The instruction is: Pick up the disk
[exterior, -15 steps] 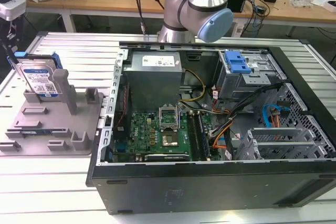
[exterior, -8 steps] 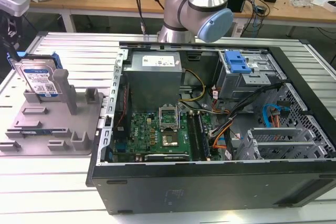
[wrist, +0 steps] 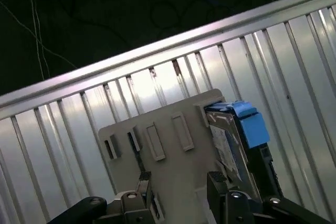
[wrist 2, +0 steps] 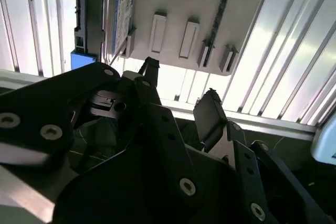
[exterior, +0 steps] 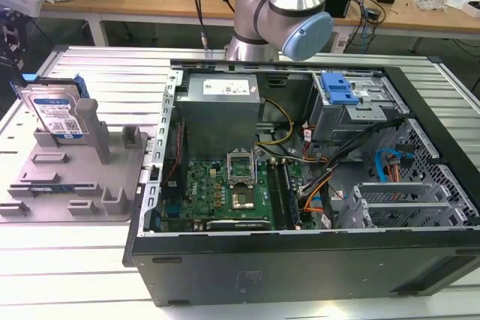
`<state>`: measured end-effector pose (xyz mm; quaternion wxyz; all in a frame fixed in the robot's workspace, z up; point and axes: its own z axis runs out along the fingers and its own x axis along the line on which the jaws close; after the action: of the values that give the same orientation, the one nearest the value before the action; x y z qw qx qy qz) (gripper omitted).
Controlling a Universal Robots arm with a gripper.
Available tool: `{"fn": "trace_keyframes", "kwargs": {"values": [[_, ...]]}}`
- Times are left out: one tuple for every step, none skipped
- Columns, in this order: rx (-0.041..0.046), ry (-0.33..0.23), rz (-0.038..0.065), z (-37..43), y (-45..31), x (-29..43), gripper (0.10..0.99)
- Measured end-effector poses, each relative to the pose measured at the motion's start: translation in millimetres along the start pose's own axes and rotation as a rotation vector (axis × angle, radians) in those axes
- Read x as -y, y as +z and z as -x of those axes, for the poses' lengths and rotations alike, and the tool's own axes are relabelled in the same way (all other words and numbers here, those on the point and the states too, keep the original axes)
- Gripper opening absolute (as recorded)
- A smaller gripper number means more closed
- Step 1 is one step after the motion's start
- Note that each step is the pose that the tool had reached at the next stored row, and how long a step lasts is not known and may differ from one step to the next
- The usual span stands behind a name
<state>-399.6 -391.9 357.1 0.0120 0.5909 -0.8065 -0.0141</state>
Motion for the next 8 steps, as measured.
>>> {"fn": "trace_keyframes", "kwargs": {"values": [[-0.0015, -0.039, 0.0, 0.0, 0.0, 0.0, 0.545], [-0.0021, -0.057, 0.0, 0.0, 0.1, 0.0, 0.545], [-0.0028, -0.076, 0.0, 0.0, 0.1, 0.0, 0.545], [-0.0041, -0.111, 0.0, 0.0, 0.1, 0.1, 0.545], [-0.0055, -0.149, 0.0, 0.0, 0.2, 0.2, 0.545], [-0.0063, -0.17, 0.0, 0.1, 0.2, 0.2, 0.545], [-0.007, -0.189, -0.001, 0.1, 0.2, 0.3, 0.545], [-0.0077, -0.208, -0.001, 0.2, 0.2, 0.5, 0.545]]}}
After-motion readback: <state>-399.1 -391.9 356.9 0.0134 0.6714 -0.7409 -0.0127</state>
